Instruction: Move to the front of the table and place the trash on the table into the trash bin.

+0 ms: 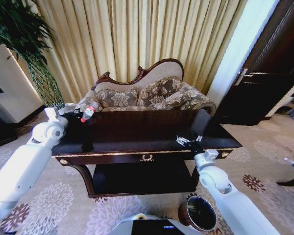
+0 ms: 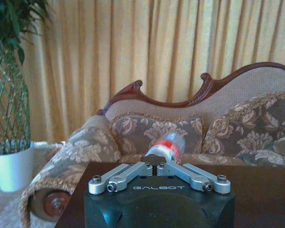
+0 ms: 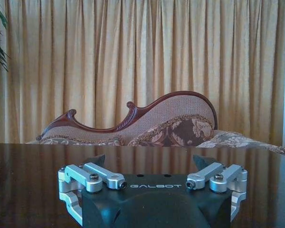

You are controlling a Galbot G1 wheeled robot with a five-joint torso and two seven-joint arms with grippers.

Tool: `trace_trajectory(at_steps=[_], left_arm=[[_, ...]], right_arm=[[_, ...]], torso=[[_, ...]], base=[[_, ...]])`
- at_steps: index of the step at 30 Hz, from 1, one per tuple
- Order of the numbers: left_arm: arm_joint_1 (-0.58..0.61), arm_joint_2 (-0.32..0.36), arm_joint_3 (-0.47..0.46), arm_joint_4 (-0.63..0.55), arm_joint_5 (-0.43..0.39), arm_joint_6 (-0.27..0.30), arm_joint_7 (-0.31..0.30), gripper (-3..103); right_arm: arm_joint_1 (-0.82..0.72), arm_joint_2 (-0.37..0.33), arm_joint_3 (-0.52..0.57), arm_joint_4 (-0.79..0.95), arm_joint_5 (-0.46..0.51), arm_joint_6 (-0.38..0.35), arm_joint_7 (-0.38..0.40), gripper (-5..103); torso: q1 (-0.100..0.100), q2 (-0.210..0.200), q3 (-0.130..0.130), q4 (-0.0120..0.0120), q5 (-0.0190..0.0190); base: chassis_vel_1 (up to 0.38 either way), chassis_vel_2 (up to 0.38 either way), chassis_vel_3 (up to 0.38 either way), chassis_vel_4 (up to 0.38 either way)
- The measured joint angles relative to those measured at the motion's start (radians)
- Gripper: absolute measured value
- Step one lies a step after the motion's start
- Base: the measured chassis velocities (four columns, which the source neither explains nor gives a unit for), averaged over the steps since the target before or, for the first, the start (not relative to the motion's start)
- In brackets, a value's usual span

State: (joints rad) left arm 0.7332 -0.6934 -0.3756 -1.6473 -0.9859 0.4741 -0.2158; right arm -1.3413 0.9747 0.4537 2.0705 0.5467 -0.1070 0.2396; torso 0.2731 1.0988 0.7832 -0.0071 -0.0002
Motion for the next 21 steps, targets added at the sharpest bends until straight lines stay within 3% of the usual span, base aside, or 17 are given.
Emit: trace_trajectory(at_steps=[15,16,21], left_arm=[[0.037,0.009,-0.056,0.016,-0.044,0.003,-0.021,0],[0.029,0.013,-0.056,0.028,-0.052,0.003,-0.017,6],[-0.003,0.028,-0.053,0.075,-0.074,0.007,-0.006,11]], right_arm=[[-0.005,0.002,-0.003,-0.003,-0.009,0.000,-0.011,100],[-0.005,0.002,-0.003,-0.003,-0.009,0.000,-0.011,100],[-0.005,0.002,-0.001,-0.004,-0.009,0.000,-0.014,100]], torso=[[0.000,0.000,0.000,0.0001,0.0001],[0.000,0.000,0.000,0.0000,0.0003],[0.000,0.000,0.000,0.0001,0.0002]], base=[[0.000,0.000,0.000,0.000],[0.000,0.000,0.000,0.000],[0.000,0.000,0.000,0.000]])
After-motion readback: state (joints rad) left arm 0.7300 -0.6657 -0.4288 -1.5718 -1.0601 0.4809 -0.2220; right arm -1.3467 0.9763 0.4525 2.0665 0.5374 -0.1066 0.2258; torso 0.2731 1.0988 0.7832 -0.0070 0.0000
